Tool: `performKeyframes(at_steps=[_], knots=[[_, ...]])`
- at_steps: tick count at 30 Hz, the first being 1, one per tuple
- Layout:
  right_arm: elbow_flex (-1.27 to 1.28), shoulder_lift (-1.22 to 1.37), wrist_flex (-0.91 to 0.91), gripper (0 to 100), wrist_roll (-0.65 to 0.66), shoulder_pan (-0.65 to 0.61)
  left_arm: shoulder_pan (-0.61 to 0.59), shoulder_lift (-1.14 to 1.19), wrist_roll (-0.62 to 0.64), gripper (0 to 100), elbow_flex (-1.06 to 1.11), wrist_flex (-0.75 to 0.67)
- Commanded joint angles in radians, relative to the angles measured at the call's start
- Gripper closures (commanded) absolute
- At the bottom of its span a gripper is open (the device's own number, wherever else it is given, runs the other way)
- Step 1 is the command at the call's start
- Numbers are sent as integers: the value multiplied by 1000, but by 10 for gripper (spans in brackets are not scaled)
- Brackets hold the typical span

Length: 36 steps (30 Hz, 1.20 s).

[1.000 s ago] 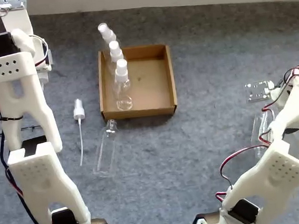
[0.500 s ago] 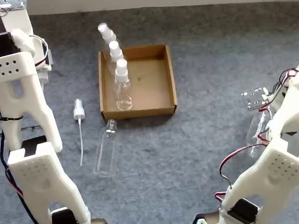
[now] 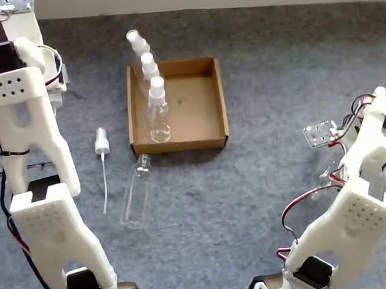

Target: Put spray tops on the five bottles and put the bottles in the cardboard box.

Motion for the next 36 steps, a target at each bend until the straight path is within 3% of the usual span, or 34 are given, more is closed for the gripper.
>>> performKeyframes(at_steps=[1,3,8,15,20,24,27,31,36], knots=[[-4,-13,5,570,-5,22,-12,-65,-5,912,-2,-5],[-1,-13,5,570,-84,28,-12,-65,-5,912,-2,-5],[4,-12,7,586,-436,28,-10,-65,-5,912,-2,-5],[77,-13,5,853,-724,5,-4,-65,-3,912,-2,-5],[105,-12,-36,978,-1155,-64,-4,-65,-3,912,-2,-5],[102,-12,-191,985,-1536,-101,-4,-64,-3,912,-2,-3],[101,-12,-283,985,-1725,-110,-4,-64,-3,912,-2,-3],[101,-12,-418,985,-1889,-105,-4,-64,-6,910,-2,-3],[101,-16,-397,902,-1932,-139,-4,-64,-6,910,-2,-3]])
